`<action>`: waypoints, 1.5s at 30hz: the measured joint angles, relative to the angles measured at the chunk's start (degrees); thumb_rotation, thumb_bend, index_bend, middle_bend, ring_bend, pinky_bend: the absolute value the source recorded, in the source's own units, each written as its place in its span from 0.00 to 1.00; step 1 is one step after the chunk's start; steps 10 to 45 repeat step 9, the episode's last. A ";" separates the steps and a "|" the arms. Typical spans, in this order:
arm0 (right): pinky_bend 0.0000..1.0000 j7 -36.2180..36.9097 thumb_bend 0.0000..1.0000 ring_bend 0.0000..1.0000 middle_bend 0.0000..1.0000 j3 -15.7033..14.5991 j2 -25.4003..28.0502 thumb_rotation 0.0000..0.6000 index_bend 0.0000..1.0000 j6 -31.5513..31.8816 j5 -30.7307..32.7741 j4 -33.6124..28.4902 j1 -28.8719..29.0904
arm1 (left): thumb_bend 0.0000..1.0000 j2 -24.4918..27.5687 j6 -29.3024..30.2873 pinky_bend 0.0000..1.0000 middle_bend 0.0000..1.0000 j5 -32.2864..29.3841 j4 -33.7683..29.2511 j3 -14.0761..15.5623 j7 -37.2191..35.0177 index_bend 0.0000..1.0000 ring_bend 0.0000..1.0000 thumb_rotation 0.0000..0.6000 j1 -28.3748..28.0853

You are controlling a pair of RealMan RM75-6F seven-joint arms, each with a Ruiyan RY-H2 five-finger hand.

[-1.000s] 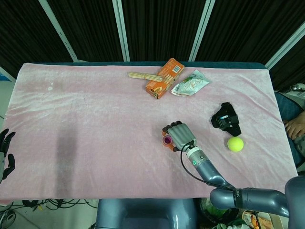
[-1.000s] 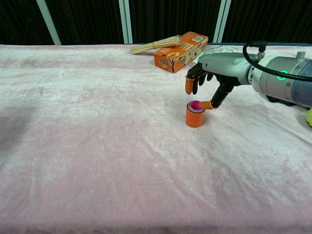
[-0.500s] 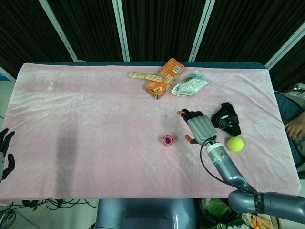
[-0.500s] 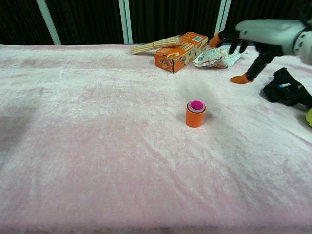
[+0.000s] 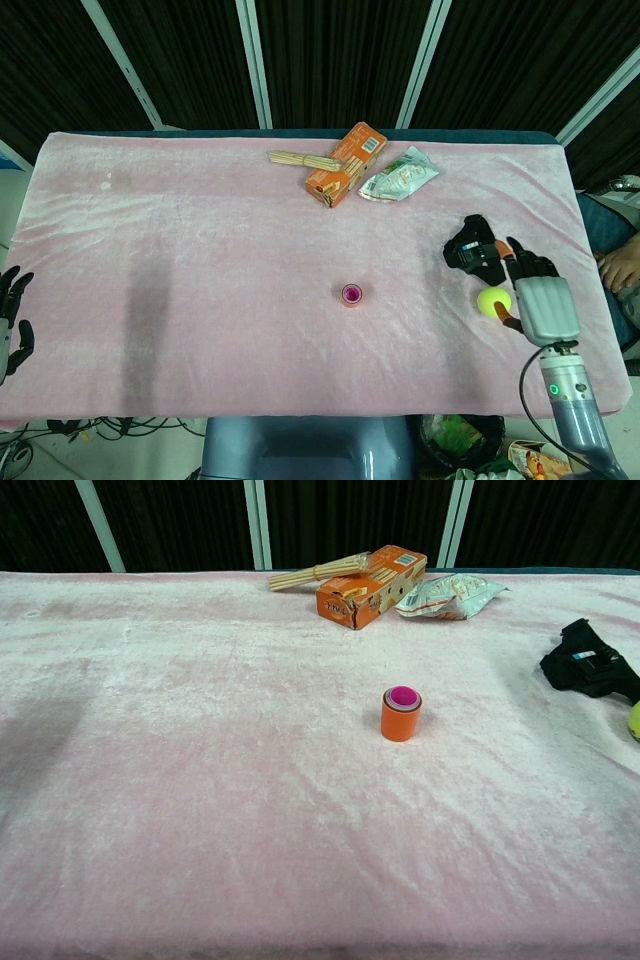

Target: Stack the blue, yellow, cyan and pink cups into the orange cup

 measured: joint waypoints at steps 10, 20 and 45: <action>0.20 2.22 0.19 0.15 0.04 -2.62 -3.44 1.00 0.08 6.66 -3.32 7.73 -8.64 | 0.71 -0.02 0.57 0.00 0.03 0.91 -0.51 0.17 0.45 0.09 0.00 1.00 0.12; 0.20 2.22 0.19 0.15 0.04 -2.62 -3.44 1.00 0.08 6.66 -3.32 7.73 -8.64 | 0.71 -0.02 0.57 0.00 0.03 0.91 -0.51 0.17 0.45 0.09 0.00 1.00 0.12; 0.20 2.22 0.19 0.15 0.04 -2.62 -3.44 1.00 0.08 6.66 -3.32 7.73 -8.64 | 0.71 -0.02 0.57 0.00 0.03 0.91 -0.51 0.17 0.45 0.09 0.00 1.00 0.12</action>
